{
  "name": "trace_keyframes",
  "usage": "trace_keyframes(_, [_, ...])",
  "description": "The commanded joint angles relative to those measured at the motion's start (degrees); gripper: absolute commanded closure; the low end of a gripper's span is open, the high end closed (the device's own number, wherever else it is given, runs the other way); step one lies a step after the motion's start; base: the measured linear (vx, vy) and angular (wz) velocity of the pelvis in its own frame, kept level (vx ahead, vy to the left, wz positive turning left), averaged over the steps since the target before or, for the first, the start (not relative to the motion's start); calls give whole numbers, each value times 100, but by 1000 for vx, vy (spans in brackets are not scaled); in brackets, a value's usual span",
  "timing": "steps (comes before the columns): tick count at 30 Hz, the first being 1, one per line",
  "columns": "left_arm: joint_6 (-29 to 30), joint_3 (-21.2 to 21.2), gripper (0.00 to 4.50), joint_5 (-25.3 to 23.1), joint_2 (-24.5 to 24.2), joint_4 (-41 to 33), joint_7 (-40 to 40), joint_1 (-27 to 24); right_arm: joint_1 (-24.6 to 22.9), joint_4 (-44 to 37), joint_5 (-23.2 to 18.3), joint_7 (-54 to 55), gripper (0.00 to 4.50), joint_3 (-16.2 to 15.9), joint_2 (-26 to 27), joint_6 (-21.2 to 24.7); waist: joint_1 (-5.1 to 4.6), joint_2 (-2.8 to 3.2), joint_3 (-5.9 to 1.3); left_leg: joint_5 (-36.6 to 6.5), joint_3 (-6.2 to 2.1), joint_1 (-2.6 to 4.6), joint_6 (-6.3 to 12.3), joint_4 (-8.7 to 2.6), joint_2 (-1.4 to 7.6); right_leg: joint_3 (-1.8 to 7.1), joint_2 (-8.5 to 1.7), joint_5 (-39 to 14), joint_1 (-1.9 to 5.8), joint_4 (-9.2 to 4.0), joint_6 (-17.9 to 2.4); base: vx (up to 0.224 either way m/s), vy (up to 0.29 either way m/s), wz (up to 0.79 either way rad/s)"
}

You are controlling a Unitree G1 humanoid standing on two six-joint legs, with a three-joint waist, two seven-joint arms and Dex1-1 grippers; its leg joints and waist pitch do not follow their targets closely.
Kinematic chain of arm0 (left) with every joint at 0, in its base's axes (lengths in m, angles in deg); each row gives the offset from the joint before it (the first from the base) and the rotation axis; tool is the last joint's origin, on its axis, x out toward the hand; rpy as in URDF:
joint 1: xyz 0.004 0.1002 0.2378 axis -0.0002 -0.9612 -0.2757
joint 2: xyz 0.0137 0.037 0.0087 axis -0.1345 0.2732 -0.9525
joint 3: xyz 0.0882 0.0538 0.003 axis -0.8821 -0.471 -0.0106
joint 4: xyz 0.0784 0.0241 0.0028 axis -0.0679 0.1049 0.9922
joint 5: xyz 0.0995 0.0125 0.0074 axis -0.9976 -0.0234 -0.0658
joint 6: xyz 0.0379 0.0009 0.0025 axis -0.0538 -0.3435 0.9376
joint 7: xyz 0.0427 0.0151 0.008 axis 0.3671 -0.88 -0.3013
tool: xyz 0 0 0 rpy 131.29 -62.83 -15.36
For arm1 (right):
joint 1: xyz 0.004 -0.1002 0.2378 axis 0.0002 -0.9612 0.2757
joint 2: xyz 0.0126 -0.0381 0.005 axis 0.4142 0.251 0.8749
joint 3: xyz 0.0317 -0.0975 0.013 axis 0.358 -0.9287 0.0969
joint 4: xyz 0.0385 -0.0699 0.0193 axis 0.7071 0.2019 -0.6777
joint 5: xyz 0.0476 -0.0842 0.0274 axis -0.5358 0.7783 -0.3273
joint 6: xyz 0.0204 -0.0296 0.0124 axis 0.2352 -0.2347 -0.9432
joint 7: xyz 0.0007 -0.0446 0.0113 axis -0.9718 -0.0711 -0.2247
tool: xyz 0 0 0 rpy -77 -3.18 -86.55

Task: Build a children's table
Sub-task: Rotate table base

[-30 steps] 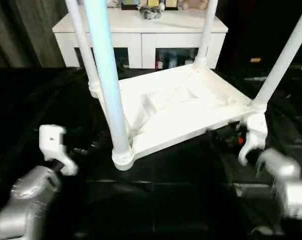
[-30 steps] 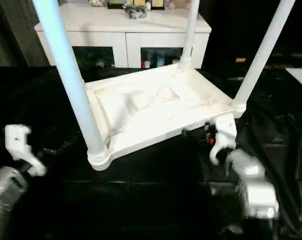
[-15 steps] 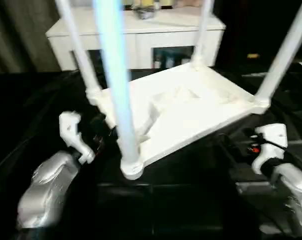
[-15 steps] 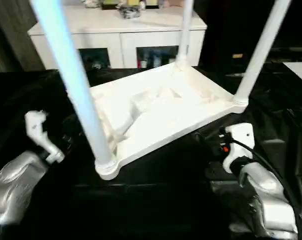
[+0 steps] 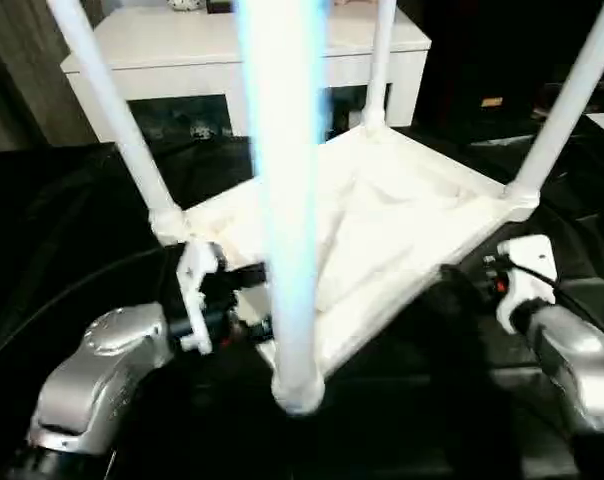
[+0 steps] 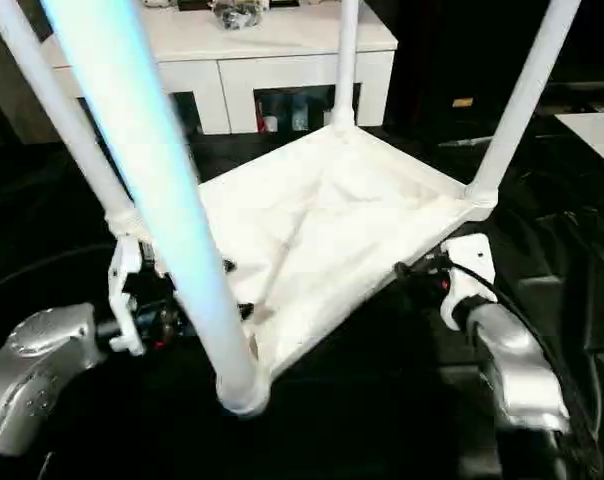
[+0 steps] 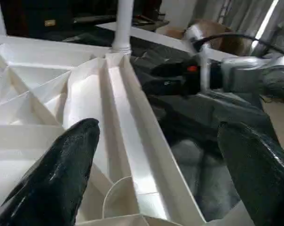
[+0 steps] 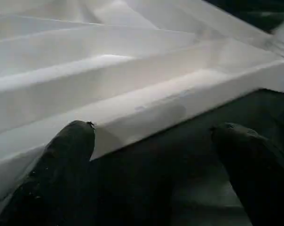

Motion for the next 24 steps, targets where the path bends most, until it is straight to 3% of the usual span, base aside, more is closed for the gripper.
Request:
trace_keyframes(1, [49, -130, 1, -12, 76, -293, 119, 17, 139, 268, 92, 146, 14, -74, 46, -85, 31, -102, -370, -920, -144, 103, 434, -375, 327, 97, -210, -1005, 229, -301, -1483, 0, 0, 0])
trace_keyframes(2, [162, -236, 1, 80, 206, -505, 240, -9, 326, 673, 172, 147, 14, -154, 9, -208, 24, -152, -355, -1035, -140, 92, 399, -381, 324, 101, -199, -1132, 227, -316, -1435, 0, 0, 0])
trace_keyframes(4, [168, -242, 1, 84, 213, -516, 247, -10, 336, 696, 176, 144, 14, -158, 7, -215, 15, -146, -348, -1248, -148, 102, 281, -389, 324, 99, -203, -1374, 219, -334, -1378, 0, 0, 0])
trace_keyframes(6, [289, -356, 1, 181, 327, -732, 358, -39, 568, 1157, 244, -18, 14, -269, 8, -453, 4, -158, -350, -1303, -154, 96, 241, -391, 328, 103, -201, -1398, 224, -325, -1352, 0, 0, 0])
trace_keyframes(7, [294, -361, 1, 183, 329, -740, 362, -39, 583, 1180, 245, -36, 14, -276, 12, -474, -5, -193, -348, -1363, -157, 84, 226, -390, 323, 97, -203, -1448, 225, -321, -1349, 0, 0, 0])
trace_keyframes(10, [331, -398, 1, 173, 332, -840, 417, -46, 826, 1557, 241, -340, 14, -370, 87, -786, -35, -195, -343, -1503, -171, 67, 199, -395, 318, 90, -202, -1612, 230, -338, -1278, 0, 0, 0])
trace_keyframes(11, [336, -386, 1, 166, 329, -837, 430, -35, 916, 1670, 237, -442, 14, -408, 128, -869, -52, -249, -350, -1518, -166, 57, 212, -388, 314, 89, -201, -1620, 230, -339, -1266, 0, 0, 0])
trace_keyframes(14, [328, -395, 1, 138, 349, -833, 462, -13, 1016, 1784, 208, -647, 14, -484, 197, -924, -53, -225, -347, -1488, -179, 47, 228, -394, 314, 85, -202, -1673, 232, -337, -1246, 0, 0, 0])
trace_keyframes(16, [347, -420, 1, 104, 398, -854, 528, 15, 1146, 1960, 195, -964, 14, -655, 305, -1068, -54, -240, -356, -1497, -172, 70, 213, -389, 318, 87, -194, -1599, 215, -332, -1273, 0, 0, 0])
trace_keyframes(17, [360, -434, 1, 94, 419, -865, 555, 27, 1183, 2011, 201, -1096, 14, -735, 347, -1132, -54, -282, -363, -1521, -171, 58, 239, -380, 323, 90, -213, -1613, 219, -318, -1314, 0, 0, 0])
trace_keyframes(20, [368, -496, 1, 17, 486, -874, 644, 78, 1267, 2139, 196, -1486, 14, -963, 495, -1298, -58, -259, -355, -1534, -176, 51, 225, -393, 329, 86, -201, -1565, 223, -324, -1326, 0, 0, 0])
trace_keyframes(22, [364, -519, 1, -35, 529, -846, 714, 122, 1324, 2254, 242, -1581, 14, -1052, 553, -1419, -77, -305, -371, -1528, -168, 64, 232, -387, 337, 87, -201, -1431, 215, -316, -1375, 0, 0, 0])
trace_keyframes(24, [332, -564, 1, -123, 614, -769, 843, 214, 1467, 2495, 275, -1744, 14, -1134, 718, -1573, -83, -282, -365, -1523, -168, 64, 265, -383, 338, 89, -209, -1397, 214, -312, -1452, 0, 0, 0])
